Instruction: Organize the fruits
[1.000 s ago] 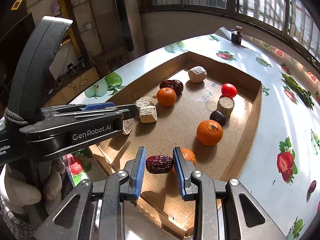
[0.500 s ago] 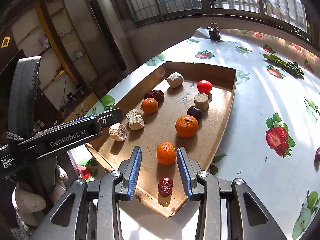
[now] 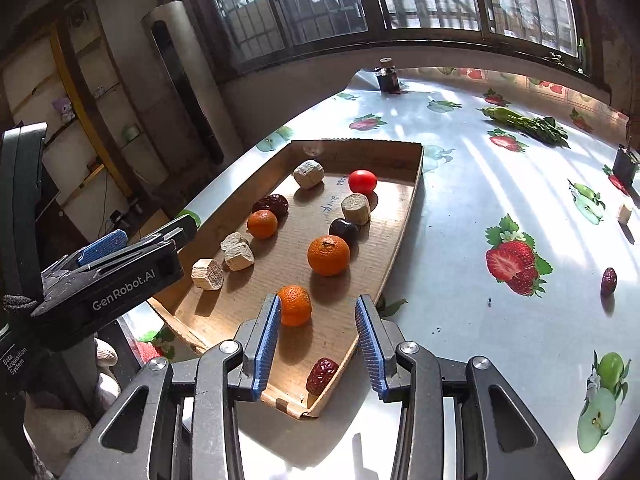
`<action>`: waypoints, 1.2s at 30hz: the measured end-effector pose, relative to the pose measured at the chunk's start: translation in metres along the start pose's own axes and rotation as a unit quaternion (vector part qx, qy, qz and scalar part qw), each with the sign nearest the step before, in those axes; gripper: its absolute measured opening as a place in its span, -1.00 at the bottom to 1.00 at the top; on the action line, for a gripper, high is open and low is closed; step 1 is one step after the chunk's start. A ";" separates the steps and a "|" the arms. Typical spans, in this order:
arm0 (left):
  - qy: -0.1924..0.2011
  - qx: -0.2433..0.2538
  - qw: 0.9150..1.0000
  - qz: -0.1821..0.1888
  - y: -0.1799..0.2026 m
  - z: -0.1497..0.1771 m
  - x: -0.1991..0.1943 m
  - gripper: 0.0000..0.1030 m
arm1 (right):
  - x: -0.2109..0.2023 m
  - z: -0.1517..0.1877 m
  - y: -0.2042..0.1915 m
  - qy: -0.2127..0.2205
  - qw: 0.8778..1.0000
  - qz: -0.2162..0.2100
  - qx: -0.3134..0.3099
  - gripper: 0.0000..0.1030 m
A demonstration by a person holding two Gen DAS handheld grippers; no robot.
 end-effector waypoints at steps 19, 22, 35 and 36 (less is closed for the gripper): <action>-0.014 0.016 1.000 0.013 0.015 0.009 -0.004 0.76 | -0.004 0.006 0.007 -0.001 1.000 0.007 0.012 -0.13; -0.014 0.017 1.000 0.012 0.015 0.009 -0.005 0.76 | -0.004 0.006 0.006 -0.003 1.000 0.008 0.010 -0.13; 0.075 -0.059 0.994 -0.047 -0.011 0.000 -0.039 0.98 | -0.012 0.006 0.006 0.013 0.999 0.030 -0.004 -0.12; 0.080 -0.075 0.993 -0.046 -0.016 0.000 -0.043 0.99 | -0.013 0.006 0.004 0.015 0.999 0.031 -0.008 -0.12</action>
Point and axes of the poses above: each gripper's, at about its wrist camera, not at the fingertips, and x roughly the way its jaws point, y to its right, z to its underside, the point moved 4 cm from there along x, roughly the way its jaws point, and after that the axes turned 15 degrees about -z, right-handed, at the moved point
